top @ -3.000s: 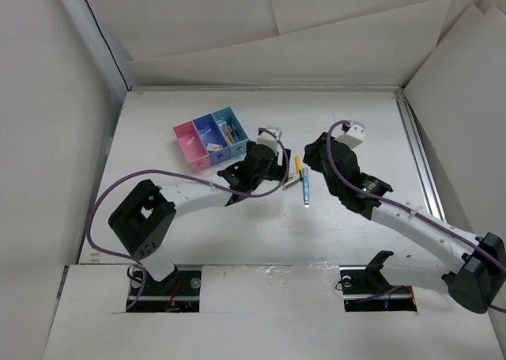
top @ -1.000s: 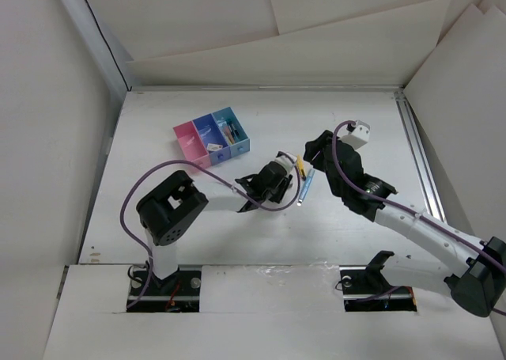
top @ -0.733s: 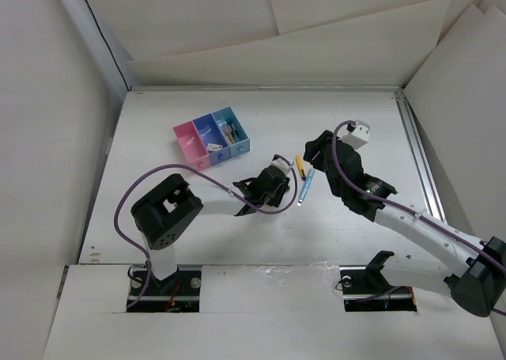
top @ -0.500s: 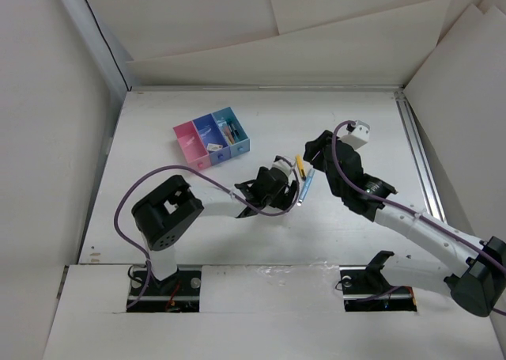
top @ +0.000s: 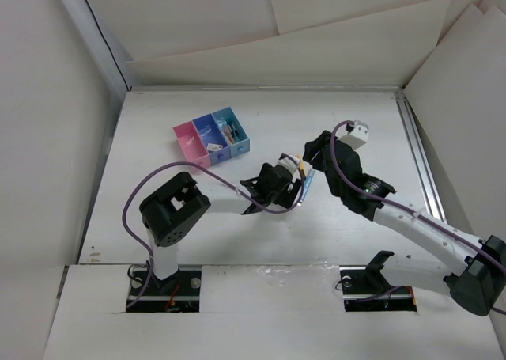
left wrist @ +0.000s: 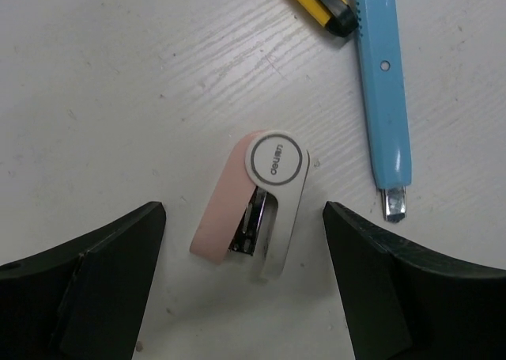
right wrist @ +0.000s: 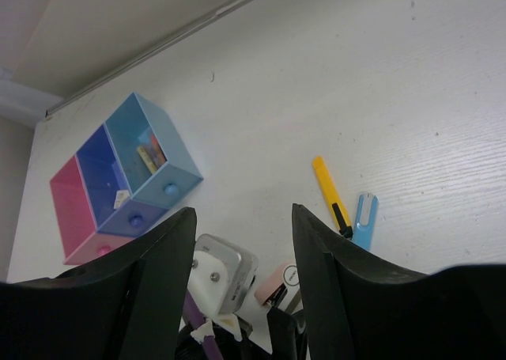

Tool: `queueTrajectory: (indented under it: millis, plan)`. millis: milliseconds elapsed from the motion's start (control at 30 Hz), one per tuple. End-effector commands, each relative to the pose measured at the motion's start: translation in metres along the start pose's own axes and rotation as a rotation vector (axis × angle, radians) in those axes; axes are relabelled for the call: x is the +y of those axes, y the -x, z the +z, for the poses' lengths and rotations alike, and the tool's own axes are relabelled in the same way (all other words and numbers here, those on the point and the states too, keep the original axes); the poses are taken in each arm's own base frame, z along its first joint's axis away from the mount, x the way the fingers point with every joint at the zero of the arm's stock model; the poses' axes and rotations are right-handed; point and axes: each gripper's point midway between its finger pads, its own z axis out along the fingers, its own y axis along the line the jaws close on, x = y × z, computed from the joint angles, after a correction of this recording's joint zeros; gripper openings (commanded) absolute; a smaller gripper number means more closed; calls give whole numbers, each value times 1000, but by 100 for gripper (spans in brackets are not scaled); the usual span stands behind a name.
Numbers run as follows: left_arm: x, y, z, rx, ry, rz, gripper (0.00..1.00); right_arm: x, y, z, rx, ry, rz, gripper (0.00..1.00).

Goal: Sort the stationery into containers
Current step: Pick up the stapler from the center of the board, then place the stapler in the storage box.

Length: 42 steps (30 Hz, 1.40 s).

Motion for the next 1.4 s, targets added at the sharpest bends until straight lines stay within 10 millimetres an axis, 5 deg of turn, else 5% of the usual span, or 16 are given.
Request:
queueTrajectory:
  millis: [0, 133, 300, 567, 733, 933, 1000, 1100, 1367]
  plan:
    - [6, -1, 6, 28, 44, 48, 79, 7, 2, 0, -14, 29, 14, 57]
    - [7, -3, 11, 36, 52, 60, 67, 8, 4, -2, -19, 34, 20, 57]
    - [8, -8, 5, 37, 43, 41, 23, 9, 8, -4, -25, 40, 26, 57]
    - [18, 31, -29, -112, 86, -93, 14, 2, 23, -14, -75, 33, 73, 56]
    - [66, 74, -50, -219, 214, -318, 14, 2, 27, -18, -91, 48, 92, 55]
    - [169, 124, -76, -395, 319, -697, 19, 5, 18, -12, -64, 51, 66, 55]
    - [211, 129, -85, -442, 388, -773, 20, 6, 14, -11, -51, 54, 60, 55]
    - [248, 138, -86, -474, 422, -839, 24, 9, 14, -10, -46, 61, 51, 55]
    - [284, 146, -65, -439, 595, -806, 32, 10, 10, -9, -34, 63, 45, 55]
